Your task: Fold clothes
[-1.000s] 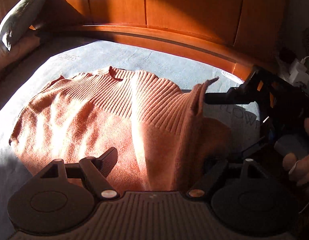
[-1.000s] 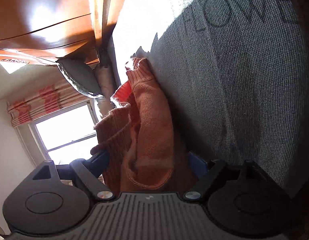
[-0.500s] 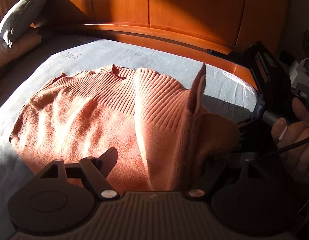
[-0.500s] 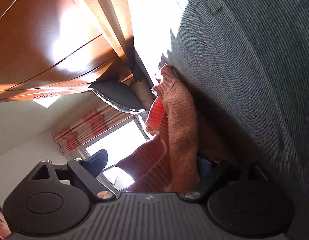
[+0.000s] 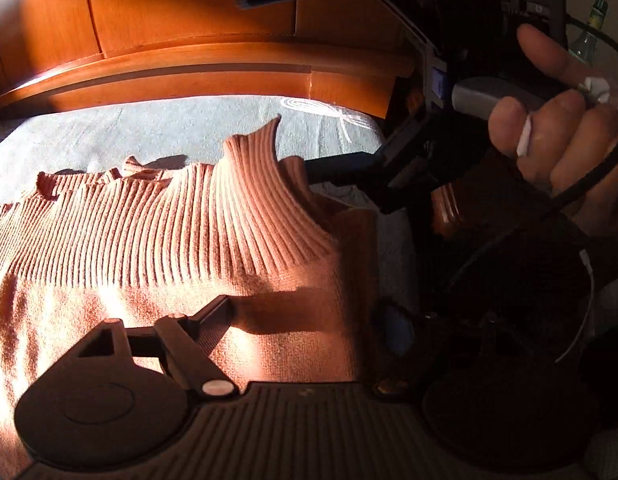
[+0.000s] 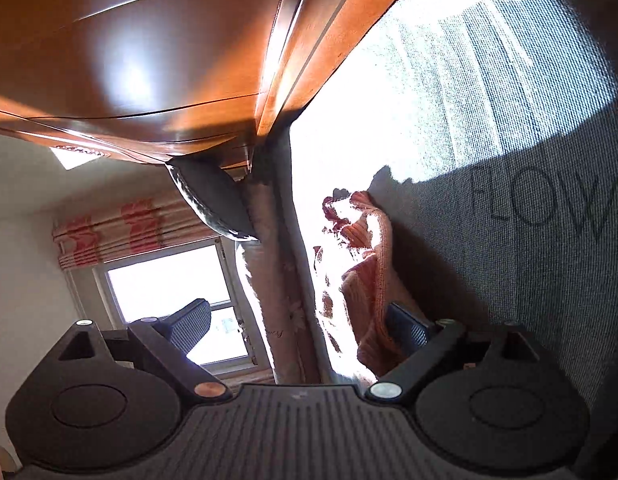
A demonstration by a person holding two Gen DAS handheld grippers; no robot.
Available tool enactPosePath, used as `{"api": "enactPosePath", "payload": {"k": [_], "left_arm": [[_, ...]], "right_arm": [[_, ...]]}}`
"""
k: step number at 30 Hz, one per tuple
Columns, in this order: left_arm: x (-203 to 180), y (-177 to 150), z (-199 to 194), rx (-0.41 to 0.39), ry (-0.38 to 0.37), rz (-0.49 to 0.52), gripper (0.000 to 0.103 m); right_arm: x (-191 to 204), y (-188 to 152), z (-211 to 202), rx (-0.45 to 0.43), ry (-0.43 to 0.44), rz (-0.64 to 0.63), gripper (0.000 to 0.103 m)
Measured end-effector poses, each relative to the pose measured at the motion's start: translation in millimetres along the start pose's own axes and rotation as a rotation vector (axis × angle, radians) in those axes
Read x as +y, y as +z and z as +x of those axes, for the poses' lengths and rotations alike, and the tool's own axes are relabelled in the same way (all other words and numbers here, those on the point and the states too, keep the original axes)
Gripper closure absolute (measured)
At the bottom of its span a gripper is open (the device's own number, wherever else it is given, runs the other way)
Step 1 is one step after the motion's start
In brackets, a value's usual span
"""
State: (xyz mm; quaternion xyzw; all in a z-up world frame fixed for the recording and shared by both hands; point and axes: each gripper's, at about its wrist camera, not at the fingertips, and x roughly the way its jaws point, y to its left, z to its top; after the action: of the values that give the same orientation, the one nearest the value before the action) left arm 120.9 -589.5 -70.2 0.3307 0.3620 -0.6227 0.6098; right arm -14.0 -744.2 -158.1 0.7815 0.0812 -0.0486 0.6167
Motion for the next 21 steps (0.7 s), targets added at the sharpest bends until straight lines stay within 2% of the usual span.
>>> {"api": "enactPosePath", "payload": {"k": [5,8,10,11,16,18,21], "left_arm": [[-3,4,-13,-0.033,-0.070,0.082,0.023],[-5,-1,-22,-0.034,-0.067,0.118,0.023],[-6,-4,-26,-0.023,-0.059,0.137,0.023],[-5,-7,-28,-0.016,-0.058,0.139,0.023],[2,-25,-37,0.030,-0.037,0.104,0.023],[4,-35,-43,0.042,-0.014,0.078,0.023],[8,-52,-48,0.078,0.013,0.032,0.023]], "right_arm": [[17,-3,-25,-0.058,-0.218,-0.144,0.006],[22,-12,-35,-0.082,-0.352,-0.220,0.007],[20,-20,-39,-0.077,-0.442,-0.261,0.011],[17,-25,-40,-0.068,-0.473,-0.276,0.017],[4,-49,-34,-0.024,-0.585,-0.335,0.032],[3,-57,-28,-0.010,-0.584,-0.347,0.040],[0,-68,-20,0.011,-0.582,-0.365,0.040]]}}
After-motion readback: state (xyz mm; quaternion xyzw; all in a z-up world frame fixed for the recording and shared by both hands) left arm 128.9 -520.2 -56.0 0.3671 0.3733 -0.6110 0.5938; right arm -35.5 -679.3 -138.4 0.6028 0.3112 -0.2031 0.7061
